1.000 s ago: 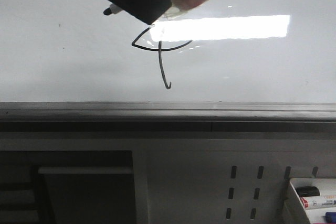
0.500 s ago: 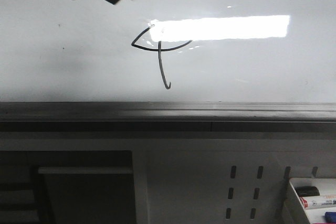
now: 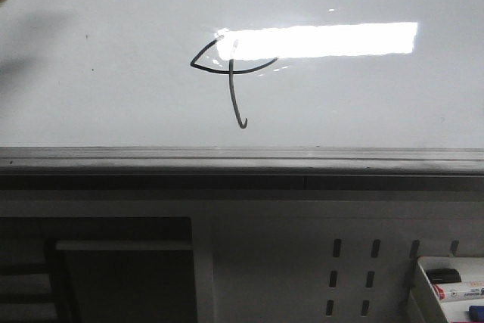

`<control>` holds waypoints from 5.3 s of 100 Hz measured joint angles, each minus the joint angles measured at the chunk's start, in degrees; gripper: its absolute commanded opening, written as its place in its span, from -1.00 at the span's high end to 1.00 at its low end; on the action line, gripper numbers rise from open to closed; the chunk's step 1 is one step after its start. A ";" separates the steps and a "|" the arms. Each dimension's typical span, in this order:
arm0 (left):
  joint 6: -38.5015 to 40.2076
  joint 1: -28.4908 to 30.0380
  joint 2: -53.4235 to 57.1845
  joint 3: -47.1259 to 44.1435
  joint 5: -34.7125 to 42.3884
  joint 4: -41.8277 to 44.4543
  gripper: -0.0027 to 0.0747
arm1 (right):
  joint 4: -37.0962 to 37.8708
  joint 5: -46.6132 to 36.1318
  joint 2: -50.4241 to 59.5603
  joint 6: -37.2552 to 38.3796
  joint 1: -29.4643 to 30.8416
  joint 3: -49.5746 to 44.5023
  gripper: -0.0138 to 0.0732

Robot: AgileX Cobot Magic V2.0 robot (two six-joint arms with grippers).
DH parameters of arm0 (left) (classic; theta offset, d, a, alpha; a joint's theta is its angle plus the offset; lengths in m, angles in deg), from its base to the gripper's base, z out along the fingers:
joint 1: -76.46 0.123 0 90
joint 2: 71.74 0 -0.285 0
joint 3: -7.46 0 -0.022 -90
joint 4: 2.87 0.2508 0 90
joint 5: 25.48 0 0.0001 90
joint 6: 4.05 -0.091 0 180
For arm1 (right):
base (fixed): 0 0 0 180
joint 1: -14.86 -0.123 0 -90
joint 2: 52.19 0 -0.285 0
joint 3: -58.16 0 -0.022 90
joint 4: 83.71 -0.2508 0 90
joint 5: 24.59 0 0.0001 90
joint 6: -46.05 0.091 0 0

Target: Write number 4 on whiteboard

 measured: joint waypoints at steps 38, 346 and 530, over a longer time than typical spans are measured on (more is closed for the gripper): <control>0.14 1.90 -3.86 -8.03 18.42 -10.85 0.83 | 0.00 0.04 0.00 0.00 0.00 -0.92 -0.10; 39.18 -0.58 59.55 -44.03 32.85 31.18 0.98 | 30.17 -3.94 24.19 54.84 0.00 -26.58 0.85; 40.50 1.25 59.55 -44.03 32.74 32.66 0.98 | 15.76 -42.98 42.51 55.74 31.65 -55.08 0.85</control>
